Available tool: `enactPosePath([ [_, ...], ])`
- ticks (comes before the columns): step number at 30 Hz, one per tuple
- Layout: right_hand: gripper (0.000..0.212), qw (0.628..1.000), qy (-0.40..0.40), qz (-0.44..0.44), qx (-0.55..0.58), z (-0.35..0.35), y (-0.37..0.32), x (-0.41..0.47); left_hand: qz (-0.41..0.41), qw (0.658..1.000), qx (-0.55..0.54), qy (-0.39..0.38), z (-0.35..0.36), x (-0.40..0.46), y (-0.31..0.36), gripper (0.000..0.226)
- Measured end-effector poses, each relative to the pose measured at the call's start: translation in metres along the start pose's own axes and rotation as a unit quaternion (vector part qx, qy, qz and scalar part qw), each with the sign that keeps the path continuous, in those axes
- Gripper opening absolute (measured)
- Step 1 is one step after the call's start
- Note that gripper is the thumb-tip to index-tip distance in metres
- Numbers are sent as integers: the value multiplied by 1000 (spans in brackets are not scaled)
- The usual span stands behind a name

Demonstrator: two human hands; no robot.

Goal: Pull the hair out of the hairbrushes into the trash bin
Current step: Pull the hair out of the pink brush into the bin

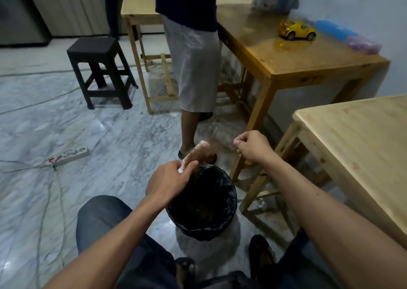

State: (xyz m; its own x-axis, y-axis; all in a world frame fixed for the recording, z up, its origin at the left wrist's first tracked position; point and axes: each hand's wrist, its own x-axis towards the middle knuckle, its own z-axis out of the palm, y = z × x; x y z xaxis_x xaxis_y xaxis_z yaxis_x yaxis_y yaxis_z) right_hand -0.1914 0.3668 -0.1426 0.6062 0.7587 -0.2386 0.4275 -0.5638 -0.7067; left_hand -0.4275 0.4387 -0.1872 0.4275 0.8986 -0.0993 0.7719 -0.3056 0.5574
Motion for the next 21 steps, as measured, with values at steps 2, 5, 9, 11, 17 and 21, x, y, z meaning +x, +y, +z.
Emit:
enactPosePath([
  [2, 20, 1000, 0, -1, 17, 5, -3, -1, -10, 999, 32, 8, -3, -1, -10, 63],
  [5, 14, 998, -25, -4, 53, 16, -6, -4, -3, 998, 61, 23, -5, -7, -15, 61],
  [9, 39, 985, -149, -28, 86, 33, -8, -11, 20, 997, 65, 36, -2, -14, -8, 58],
  [11, 35, 981, -180, -39, 68, 37, -7, -16, 27, 997, 64, 39, 2, -16, -6, 56],
  [17, 14, 994, -85, -24, 59, 21, 7, -16, 0, 998, 55, 27, 8, -11, -14, 63],
  [21, 5, 994, -58, 1, 89, 3, 15, -17, -42, 999, 14, 11, 7, -2, -19, 69],
])
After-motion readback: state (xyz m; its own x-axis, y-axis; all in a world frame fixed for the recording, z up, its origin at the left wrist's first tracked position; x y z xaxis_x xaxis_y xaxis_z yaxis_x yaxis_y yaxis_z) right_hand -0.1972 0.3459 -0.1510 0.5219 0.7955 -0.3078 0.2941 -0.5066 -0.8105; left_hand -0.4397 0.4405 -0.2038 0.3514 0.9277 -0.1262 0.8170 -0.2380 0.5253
